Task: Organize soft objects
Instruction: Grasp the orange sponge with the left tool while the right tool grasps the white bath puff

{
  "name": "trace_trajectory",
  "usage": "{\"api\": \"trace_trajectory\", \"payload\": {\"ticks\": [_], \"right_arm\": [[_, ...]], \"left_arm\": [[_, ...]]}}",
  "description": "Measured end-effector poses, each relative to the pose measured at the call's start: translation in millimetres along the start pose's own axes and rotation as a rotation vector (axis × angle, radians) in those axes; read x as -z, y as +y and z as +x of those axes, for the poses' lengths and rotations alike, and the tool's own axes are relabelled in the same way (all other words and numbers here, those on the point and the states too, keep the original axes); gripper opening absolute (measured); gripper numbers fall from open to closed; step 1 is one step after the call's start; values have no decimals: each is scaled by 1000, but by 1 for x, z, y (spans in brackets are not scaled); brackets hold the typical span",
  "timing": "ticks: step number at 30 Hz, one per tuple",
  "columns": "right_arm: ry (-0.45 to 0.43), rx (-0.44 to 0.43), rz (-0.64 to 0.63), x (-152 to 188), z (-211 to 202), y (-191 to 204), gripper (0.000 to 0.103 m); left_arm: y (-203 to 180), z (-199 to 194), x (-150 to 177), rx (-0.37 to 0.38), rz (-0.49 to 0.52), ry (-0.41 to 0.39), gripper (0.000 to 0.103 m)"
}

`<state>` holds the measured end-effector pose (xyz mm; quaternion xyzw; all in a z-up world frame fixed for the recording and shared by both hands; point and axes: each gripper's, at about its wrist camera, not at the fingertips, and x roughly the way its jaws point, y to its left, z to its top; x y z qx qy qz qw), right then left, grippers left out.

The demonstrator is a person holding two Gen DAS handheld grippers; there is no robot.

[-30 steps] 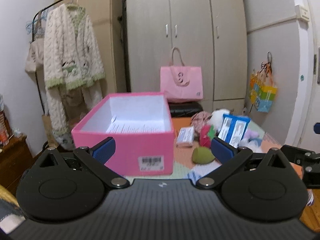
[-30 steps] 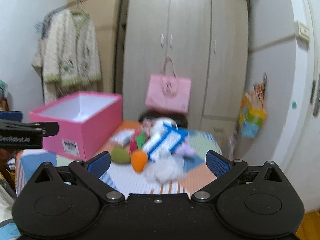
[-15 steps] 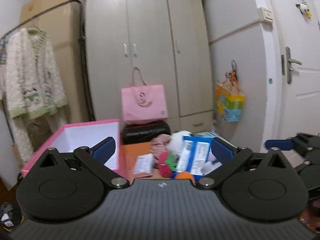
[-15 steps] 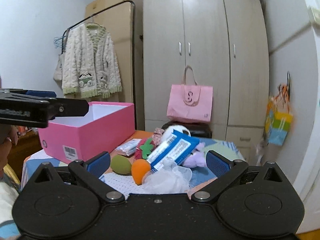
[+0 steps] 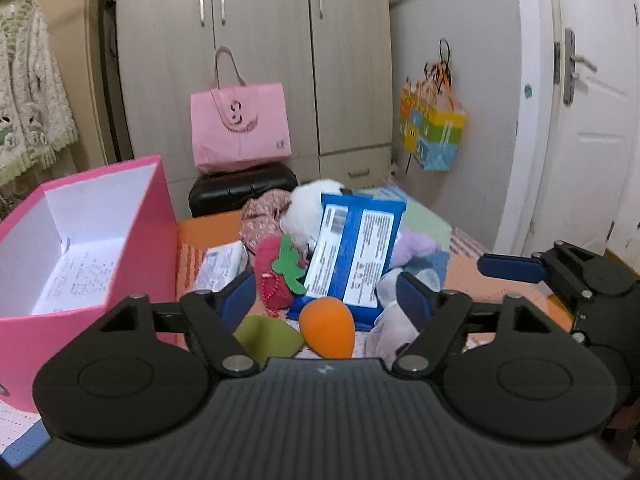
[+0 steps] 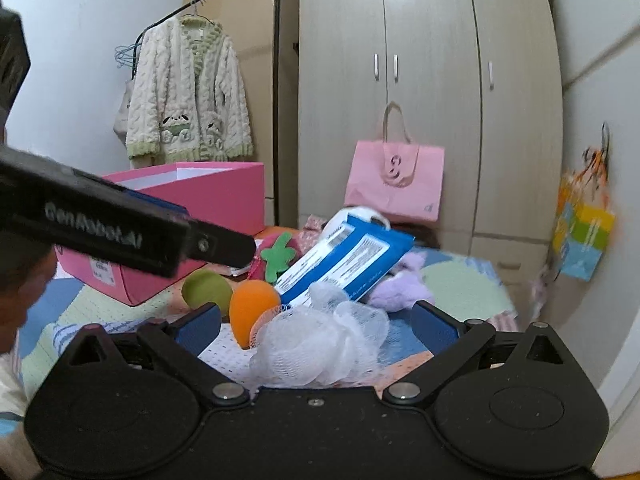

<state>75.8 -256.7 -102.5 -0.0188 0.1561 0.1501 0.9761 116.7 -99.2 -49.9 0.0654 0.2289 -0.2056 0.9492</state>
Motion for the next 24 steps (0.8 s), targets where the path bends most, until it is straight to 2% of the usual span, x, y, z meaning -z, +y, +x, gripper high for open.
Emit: {"api": "trace_trajectory", "payload": {"ticks": [3, 5, 8, 10, 16, 20, 21, 23, 24], "right_arm": [[24, -10, 34, 4, 13, -7, 97], [50, -8, 60, 5, 21, -10, 88], [68, -11, 57, 7, 28, -9, 83], [82, -22, 46, 7, 32, -9, 81], [122, -56, 88, 11, 42, -15, 80], [127, -73, 123, 15, 45, -19, 80], [123, -74, 124, 16, 45, -20, 78], [116, -73, 116, 17, 42, -19, 62], [114, -72, 116, 18, 41, -19, 59]], "left_arm": [[3, 15, 0, 31, -19, 46, 59], [7, 27, 0, 60, -37, 90, 51], [11, 43, -2, 84, -60, 152, 46], [14, 51, -2, 93, -79, 186, 46], [14, 57, -2, 64, -119, 209, 47], [8, 61, -1, 31, -95, 212, 49], [6, 61, -1, 25, -89, 212, 50], [2, 61, 0, 12, -76, 207, 50], [1, 60, 0, 4, -66, 203, 50]]}}
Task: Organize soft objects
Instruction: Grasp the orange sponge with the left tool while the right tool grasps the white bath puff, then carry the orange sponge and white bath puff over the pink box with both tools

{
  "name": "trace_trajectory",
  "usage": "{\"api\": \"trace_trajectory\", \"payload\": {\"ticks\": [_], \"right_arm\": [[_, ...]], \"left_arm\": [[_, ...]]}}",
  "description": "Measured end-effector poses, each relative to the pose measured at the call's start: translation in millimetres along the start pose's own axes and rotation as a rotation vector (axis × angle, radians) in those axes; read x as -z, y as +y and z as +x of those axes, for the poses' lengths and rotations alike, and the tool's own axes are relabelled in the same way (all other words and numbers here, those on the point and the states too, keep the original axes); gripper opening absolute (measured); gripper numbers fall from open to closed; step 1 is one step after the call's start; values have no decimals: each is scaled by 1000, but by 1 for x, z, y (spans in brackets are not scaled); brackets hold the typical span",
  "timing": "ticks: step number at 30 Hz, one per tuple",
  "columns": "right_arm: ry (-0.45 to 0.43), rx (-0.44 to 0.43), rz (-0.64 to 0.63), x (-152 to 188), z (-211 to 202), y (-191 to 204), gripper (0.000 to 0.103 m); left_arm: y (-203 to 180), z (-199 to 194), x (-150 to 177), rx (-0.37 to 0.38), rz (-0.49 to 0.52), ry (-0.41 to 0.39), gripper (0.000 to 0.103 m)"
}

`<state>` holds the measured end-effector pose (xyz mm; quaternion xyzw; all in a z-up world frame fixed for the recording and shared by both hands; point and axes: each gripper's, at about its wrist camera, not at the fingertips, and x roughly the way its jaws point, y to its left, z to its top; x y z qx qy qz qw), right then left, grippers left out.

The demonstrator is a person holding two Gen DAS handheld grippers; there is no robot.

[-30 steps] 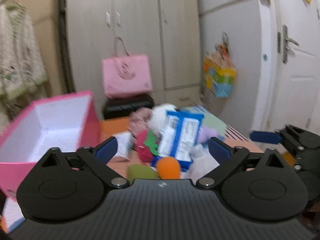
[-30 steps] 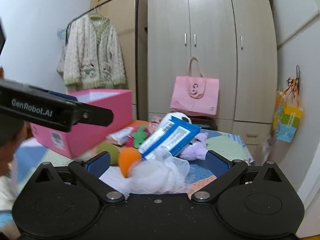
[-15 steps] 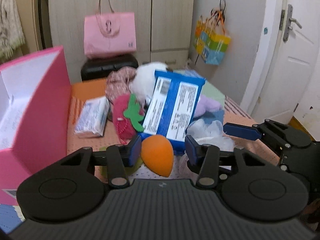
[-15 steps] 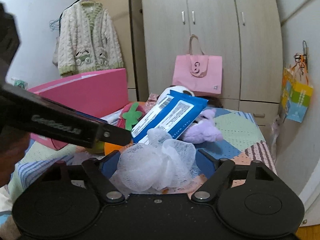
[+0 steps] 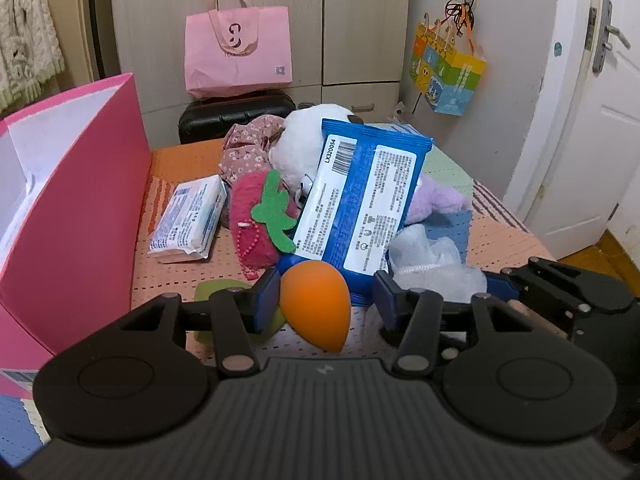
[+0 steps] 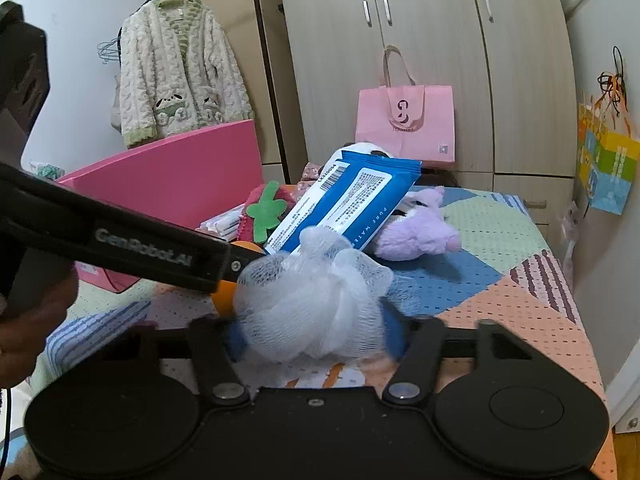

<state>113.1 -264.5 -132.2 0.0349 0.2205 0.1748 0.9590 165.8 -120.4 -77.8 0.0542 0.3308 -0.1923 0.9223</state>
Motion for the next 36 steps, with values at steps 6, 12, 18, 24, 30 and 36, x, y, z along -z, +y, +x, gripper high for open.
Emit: {"api": "trace_trajectory", "payload": {"ticks": [6, 12, 18, 24, 30, 36], "right_arm": [[-13, 16, -26, 6, -11, 3, 46], [-25, 26, -25, 7, -19, 5, 44], [-34, 45, -11, 5, -26, 5, 42], [-41, 62, -18, 2, -35, 10, 41], [-35, 76, -19, -2, -47, 14, 40], [-15, 47, -15, -3, -59, 22, 38]], "left_arm": [[-10, -3, 6, -70, 72, -33, 35], [-8, -9, 7, -59, 62, -60, 33], [-11, -23, 8, -21, 52, -114, 33], [-6, -39, 8, 22, 28, -136, 33], [3, -57, 13, 68, -7, -131, 33], [16, -69, 22, 96, -46, -87, 33]]}}
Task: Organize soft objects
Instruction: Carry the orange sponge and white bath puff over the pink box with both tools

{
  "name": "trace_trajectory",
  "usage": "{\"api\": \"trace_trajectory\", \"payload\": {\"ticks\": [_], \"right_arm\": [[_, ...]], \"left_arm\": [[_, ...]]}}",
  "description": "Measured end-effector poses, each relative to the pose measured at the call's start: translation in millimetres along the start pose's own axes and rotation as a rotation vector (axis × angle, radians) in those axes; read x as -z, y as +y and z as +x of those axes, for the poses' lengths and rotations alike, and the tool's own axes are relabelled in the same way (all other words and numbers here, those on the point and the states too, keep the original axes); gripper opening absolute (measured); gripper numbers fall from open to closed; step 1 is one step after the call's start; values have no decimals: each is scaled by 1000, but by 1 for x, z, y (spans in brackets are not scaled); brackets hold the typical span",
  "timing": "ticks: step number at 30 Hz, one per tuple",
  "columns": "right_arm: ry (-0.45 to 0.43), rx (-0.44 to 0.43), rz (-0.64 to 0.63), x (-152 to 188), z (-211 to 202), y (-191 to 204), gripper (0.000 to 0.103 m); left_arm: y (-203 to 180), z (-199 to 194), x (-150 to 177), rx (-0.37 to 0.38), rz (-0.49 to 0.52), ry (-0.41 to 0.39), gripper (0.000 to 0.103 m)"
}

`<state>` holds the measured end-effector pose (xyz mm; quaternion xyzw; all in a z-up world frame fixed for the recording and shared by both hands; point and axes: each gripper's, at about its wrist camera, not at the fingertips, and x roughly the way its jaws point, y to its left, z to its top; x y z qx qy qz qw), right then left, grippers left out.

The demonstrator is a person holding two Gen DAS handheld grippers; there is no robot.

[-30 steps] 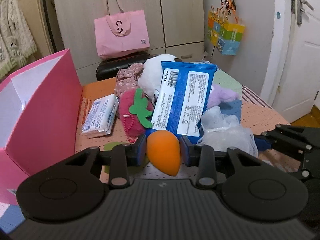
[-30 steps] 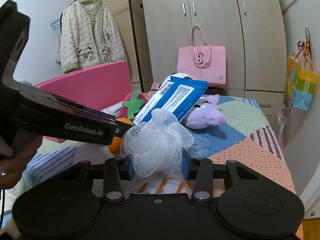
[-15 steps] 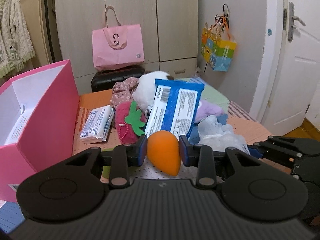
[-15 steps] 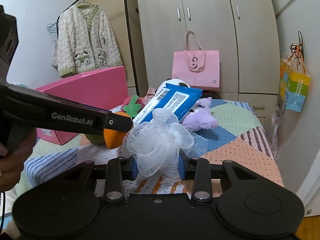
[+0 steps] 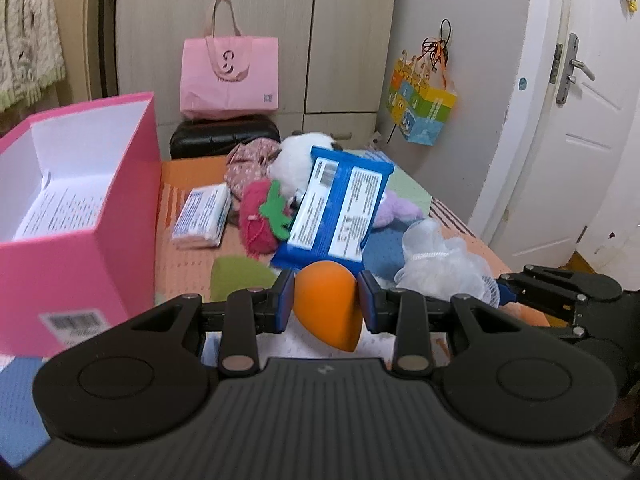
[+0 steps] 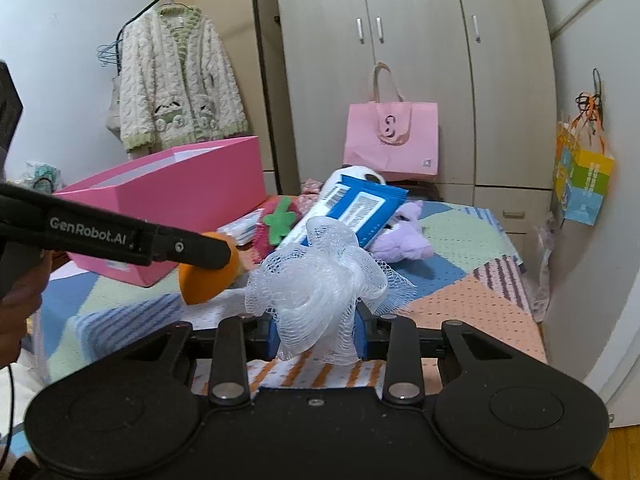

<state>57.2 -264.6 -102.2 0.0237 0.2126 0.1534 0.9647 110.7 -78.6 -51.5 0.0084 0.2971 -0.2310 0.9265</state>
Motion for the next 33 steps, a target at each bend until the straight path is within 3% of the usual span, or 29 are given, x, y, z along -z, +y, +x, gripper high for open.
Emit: {"api": "trace_trajectory", "payload": {"ticks": [10, 21, 27, 33], "right_arm": [[73, -131, -11, -17, -12, 31, 38], [229, -294, 3, -46, -4, 78, 38], [282, -384, -24, -76, 4, 103, 38], [264, -429, -89, -111, 16, 121, 38]], "left_arm": [[25, -26, 18, 16, -30, 109, 33], [68, -63, 16, 53, -88, 240, 33], [90, -83, -3, 75, -82, 259, 33], [115, -98, -32, 74, -66, 218, 33]]}}
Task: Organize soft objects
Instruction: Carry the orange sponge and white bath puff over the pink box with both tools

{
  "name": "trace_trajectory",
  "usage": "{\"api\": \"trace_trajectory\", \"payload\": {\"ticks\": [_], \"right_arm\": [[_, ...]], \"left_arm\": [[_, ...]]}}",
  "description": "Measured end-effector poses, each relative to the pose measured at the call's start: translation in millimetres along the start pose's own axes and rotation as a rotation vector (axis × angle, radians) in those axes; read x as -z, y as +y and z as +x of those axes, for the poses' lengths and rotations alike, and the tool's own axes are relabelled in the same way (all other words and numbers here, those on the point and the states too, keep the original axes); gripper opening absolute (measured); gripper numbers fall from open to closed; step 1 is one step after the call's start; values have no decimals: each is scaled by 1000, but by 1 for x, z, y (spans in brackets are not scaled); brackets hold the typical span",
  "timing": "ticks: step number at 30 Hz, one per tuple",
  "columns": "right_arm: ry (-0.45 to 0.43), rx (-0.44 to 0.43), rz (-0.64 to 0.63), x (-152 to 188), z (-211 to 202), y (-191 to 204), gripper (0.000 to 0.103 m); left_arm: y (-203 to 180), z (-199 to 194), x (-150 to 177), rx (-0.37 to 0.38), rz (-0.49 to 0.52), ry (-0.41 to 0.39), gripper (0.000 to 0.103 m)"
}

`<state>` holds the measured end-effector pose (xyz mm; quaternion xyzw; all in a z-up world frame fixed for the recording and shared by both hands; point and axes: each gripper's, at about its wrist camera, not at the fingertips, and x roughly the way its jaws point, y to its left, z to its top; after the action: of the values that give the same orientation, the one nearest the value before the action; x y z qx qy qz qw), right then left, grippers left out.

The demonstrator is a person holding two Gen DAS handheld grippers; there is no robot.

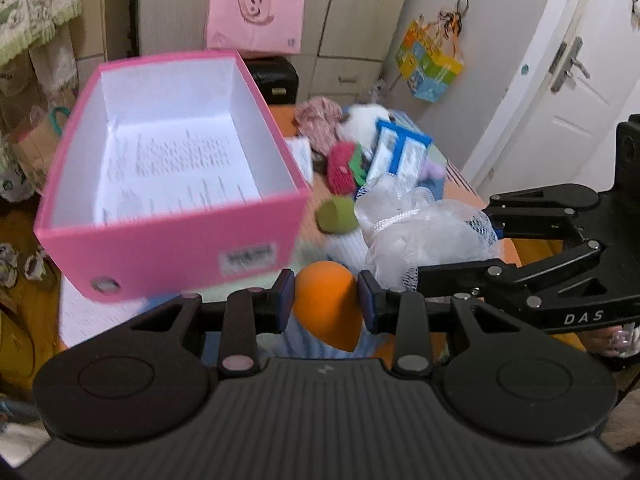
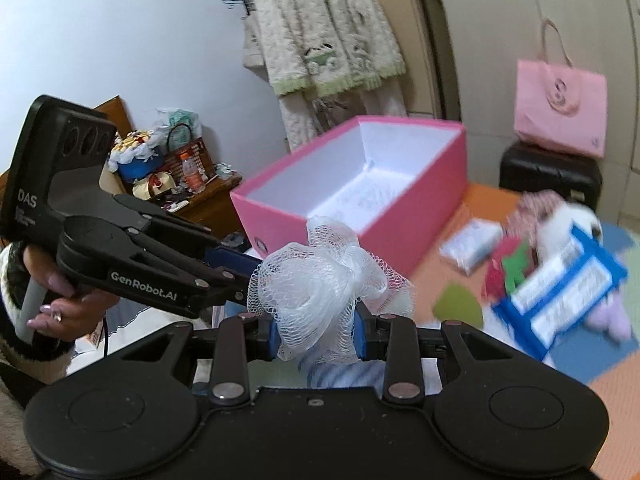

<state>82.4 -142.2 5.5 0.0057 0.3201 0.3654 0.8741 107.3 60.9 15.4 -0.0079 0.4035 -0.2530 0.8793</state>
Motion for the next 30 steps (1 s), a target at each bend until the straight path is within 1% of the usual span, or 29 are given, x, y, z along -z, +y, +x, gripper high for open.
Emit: {"api": "trace_trajectory", "payload": {"ticks": [4, 6, 9, 12, 16, 20, 23, 26, 30], "right_arm": [[-29, 0, -51, -28, 7, 0, 38], [-53, 15, -75, -44, 12, -3, 38], [-66, 17, -98, -64, 23, -9, 38], [-71, 28, -125, -85, 38, -17, 38], [-74, 55, -168, -110, 61, -28, 38], [-49, 87, -212, -130, 91, -42, 38], [-3, 102, -238, -140, 117, -51, 38], [68, 119, -274, -147, 145, -59, 38], [175, 128, -289, -158, 183, -67, 38]], "left_arm": [[18, -10, -24, -18, 3, -58, 33], [27, -13, -37, -33, 0, -92, 33], [40, -16, -59, -38, -6, -136, 33], [51, -13, -80, -44, -12, -168, 33], [65, 4, -107, -87, -22, -188, 33], [89, 29, -125, -97, -83, -163, 33], [113, 54, -135, -90, -151, -120, 33], [131, 77, -143, -104, -193, -77, 33], [151, 108, -152, -129, -248, -23, 33]]}}
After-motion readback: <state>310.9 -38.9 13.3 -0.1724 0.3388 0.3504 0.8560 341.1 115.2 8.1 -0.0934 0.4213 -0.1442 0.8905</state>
